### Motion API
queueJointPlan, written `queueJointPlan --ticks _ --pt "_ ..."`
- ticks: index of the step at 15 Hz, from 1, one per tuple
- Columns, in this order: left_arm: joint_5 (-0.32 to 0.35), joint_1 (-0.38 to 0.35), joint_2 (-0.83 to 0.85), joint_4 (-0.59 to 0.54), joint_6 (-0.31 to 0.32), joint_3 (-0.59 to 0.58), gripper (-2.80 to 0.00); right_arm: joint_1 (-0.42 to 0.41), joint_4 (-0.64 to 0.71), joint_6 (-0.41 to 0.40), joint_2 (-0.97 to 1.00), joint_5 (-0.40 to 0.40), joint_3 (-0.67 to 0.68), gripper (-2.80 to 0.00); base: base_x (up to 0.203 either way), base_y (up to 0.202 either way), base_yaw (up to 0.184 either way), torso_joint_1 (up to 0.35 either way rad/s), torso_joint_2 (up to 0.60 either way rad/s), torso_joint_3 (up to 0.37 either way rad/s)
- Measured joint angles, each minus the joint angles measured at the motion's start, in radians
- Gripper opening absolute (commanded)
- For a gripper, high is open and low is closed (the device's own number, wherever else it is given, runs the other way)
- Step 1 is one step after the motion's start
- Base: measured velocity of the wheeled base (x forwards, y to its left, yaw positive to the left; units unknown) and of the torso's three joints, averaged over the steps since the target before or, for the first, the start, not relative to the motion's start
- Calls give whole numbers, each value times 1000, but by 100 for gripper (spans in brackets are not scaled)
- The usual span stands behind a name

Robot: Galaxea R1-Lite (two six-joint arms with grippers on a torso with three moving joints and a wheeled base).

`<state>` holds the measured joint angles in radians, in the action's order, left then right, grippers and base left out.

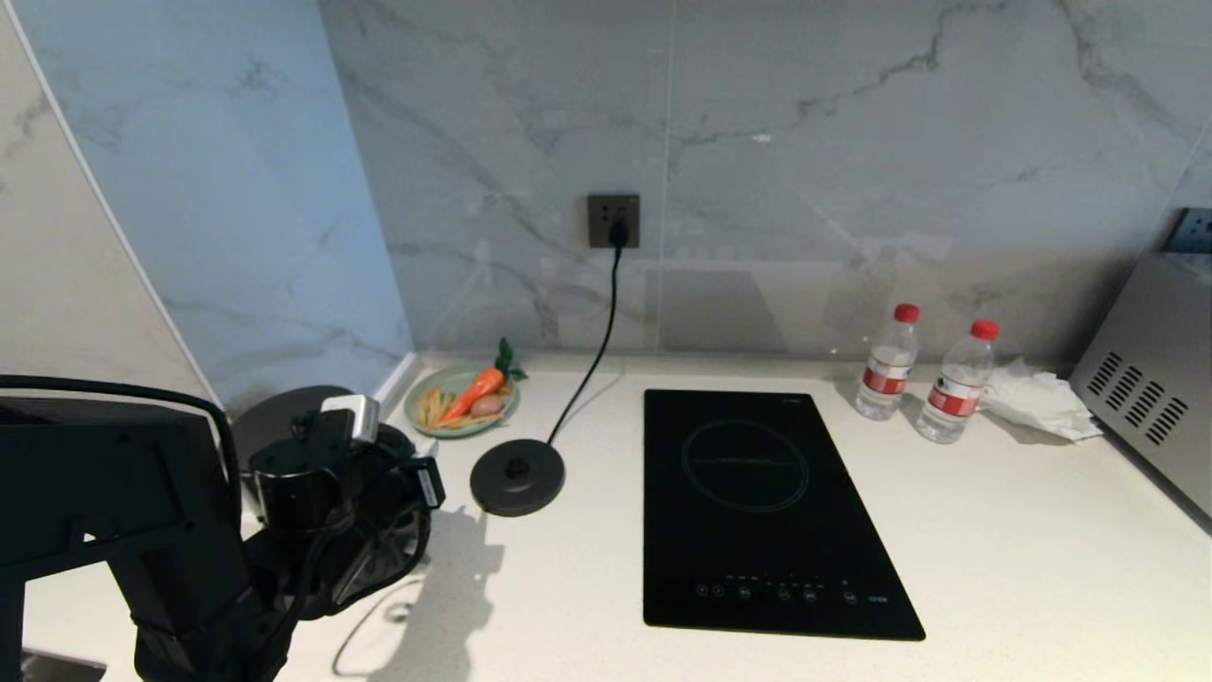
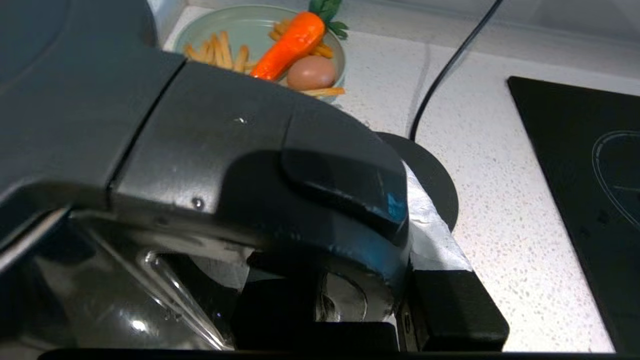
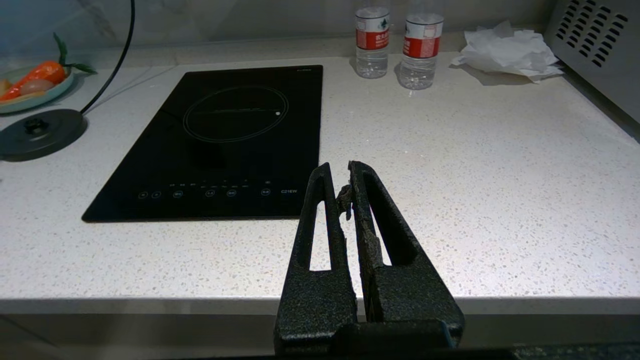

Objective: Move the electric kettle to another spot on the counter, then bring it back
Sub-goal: Grab the kettle

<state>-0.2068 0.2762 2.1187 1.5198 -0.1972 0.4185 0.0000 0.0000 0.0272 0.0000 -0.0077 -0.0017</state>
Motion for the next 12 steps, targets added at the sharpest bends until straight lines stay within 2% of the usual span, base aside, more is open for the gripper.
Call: queueJointPlan --ticks 12 --pt "-3 13 -12 -1 1 13 -280 0 0 0 0 0 0 -280 0 0 0 0 0 0"
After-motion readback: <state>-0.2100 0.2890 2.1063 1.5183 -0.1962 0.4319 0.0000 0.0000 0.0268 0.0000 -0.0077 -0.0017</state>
